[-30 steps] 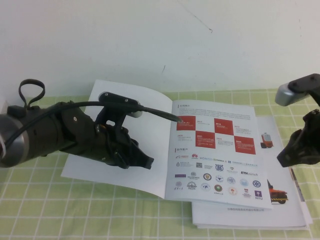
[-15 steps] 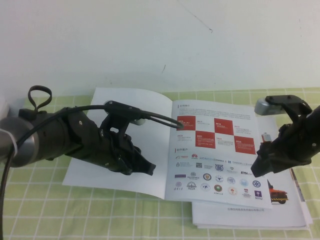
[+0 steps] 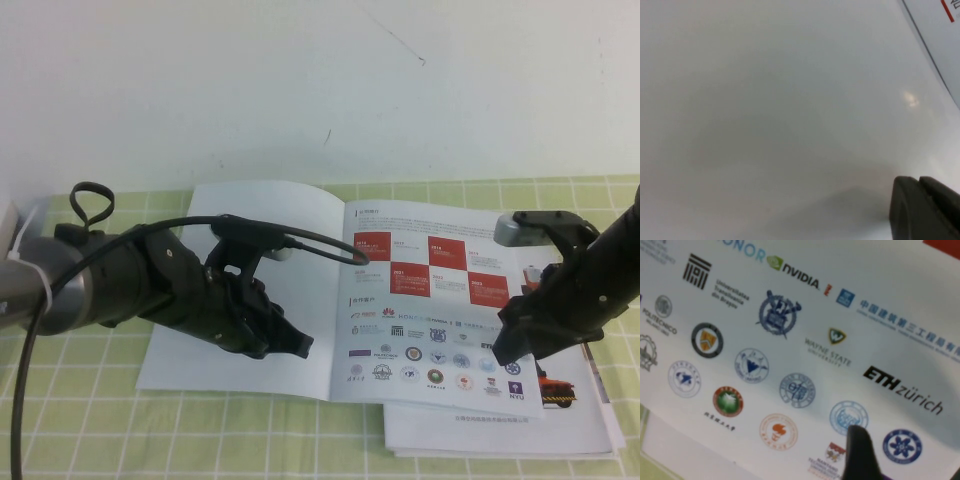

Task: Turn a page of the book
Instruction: Open the closed book

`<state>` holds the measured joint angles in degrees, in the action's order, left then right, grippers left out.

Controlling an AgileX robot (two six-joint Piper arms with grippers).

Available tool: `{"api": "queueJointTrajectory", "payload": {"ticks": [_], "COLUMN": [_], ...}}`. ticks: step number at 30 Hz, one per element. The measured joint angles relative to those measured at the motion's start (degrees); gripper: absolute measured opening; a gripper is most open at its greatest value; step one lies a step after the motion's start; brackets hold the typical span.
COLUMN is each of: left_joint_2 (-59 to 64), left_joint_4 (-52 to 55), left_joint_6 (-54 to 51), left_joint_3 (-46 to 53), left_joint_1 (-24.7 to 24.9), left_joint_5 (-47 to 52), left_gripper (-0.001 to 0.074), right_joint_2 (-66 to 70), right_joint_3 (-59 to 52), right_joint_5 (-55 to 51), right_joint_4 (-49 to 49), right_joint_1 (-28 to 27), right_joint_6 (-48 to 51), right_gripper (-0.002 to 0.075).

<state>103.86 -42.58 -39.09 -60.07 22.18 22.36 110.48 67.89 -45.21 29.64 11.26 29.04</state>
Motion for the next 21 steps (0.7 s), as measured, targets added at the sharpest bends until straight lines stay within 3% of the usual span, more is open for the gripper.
{"api": "queueJointTrajectory", "payload": {"ticks": [14, 21], "left_joint_2": [0.2, 0.2], "left_joint_4": [-1.1, -1.3], "left_joint_6": [-0.5, -0.5], "left_joint_3": [0.0, 0.0], "left_joint_1": [0.0, 0.0], "left_joint_5": [-0.2, -0.2], "left_gripper": [-0.0004, -0.0004], "right_joint_2": [1.8, 1.8], "right_joint_3": [0.7, 0.8], "right_joint_5": [0.4, -1.0], "right_joint_4": [1.0, -4.4], "right_joint_1": [0.0, 0.0], "right_joint_6": [-0.1, -4.0], "right_gripper": [0.0388, 0.0388]}}
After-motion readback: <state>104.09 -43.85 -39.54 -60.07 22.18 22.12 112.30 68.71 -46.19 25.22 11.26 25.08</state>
